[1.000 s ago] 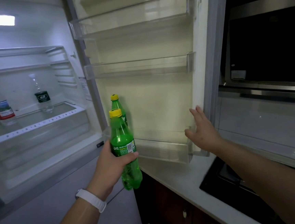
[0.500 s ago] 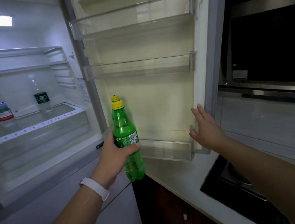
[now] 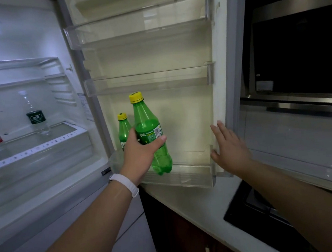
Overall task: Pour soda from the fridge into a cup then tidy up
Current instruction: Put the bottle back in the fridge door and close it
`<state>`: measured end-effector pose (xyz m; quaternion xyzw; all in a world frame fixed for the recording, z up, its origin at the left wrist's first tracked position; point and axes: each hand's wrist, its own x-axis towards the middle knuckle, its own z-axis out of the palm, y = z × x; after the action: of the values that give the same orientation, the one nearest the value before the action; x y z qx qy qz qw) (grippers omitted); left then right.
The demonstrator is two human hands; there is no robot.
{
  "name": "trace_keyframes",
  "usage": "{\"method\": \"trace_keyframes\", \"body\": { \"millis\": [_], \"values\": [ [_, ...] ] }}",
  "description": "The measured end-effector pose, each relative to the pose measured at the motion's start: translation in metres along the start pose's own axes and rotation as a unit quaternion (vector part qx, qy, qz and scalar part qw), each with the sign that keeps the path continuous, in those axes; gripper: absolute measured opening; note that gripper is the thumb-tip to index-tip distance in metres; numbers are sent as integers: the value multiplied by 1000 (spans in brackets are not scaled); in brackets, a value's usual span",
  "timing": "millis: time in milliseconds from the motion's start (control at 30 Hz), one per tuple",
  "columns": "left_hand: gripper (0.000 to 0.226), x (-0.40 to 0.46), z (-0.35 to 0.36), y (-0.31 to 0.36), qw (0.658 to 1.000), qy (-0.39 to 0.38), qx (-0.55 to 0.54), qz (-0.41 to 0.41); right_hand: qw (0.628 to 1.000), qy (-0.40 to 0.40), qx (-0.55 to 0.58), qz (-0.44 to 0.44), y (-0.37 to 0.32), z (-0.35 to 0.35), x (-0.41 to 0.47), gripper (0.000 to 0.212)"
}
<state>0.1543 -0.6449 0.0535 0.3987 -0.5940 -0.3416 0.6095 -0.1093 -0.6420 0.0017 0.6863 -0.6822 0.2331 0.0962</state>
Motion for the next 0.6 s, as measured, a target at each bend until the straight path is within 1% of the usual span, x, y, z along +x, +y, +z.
{"method": "trace_keyframes", "body": {
  "millis": [100,233,467,600],
  "values": [
    [53,12,6,-12,1000,3,12,-3,1000,4,0,2,-1,3,1,80],
    [58,21,11,-22,1000,21,18,14,1000,8,9,1,0,6,1,83],
    [55,42,19,-38,999,25,30,13,1000,13,15,-4,-1,8,0,84],
    [52,51,20,-54,997,28,66,-20,1000,16,8,-6,-1,7,-2,83]
  ]
}}
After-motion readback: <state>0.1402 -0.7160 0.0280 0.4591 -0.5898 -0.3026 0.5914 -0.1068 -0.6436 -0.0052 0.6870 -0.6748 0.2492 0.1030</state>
